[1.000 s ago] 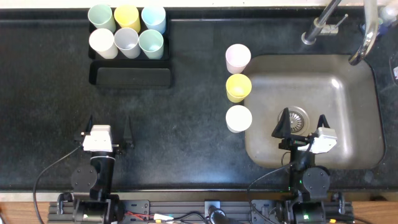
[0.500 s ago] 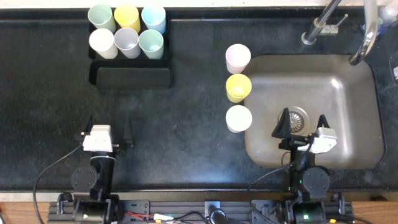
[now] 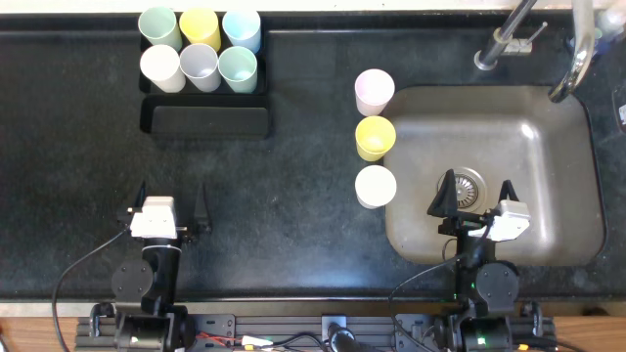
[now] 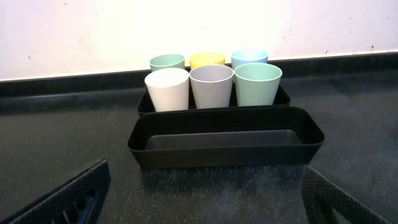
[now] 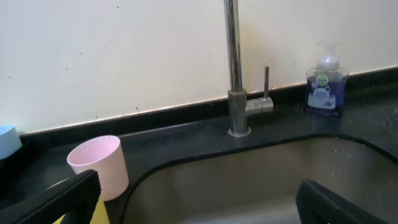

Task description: Store Cups

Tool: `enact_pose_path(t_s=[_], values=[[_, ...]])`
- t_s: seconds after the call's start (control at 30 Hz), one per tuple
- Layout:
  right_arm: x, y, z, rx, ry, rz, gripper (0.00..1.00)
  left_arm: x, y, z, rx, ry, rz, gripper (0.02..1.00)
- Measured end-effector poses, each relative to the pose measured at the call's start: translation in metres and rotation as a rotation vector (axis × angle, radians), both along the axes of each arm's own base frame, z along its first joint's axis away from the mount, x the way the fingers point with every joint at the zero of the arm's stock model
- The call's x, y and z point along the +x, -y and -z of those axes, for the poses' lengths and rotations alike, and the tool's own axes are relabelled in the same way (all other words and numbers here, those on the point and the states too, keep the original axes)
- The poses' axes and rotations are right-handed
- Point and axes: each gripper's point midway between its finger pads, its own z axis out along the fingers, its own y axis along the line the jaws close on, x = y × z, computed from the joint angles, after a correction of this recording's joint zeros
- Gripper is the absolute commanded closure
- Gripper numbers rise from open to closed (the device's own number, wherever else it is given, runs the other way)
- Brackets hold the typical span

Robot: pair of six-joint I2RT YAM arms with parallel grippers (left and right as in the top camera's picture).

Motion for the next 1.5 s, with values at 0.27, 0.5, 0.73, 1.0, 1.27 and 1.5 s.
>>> enact_pose_path(t_s=[0.27,0.5,0.73,1.0,1.27,1.5], values=[[0.000,0.000,0.000,0.000,0.000,0.000,0.005,0.000,0.000,0.000,0.000,0.000,0.000,0.018],[0.000,0.000,0.000,0.001,0.000,0.000,0.005,0.000,0.000,0.000,0.000,0.000,0.000,0.020],[0.000,0.000,0.000,0.000,0.000,0.000,0.005,0.000,0.000,0.000,0.000,0.000,0.000,0.020],[0.000,0.000,0.000,0.001,0.001,0.000,0.003,0.000,0.000,0.000,0.000,-0.001,0.000,0.020],[0.000,0.000,0.000,0.000,0.000,0.001,0.003,0.003,0.008,0.010,-0.002,-0.269,0.048,0.020],[0.000,0.000,-0.001,0.001,0.005,0.000,0.003,0.094,0.039,-0.101,-0.051,-0.593,0.189,0.018]])
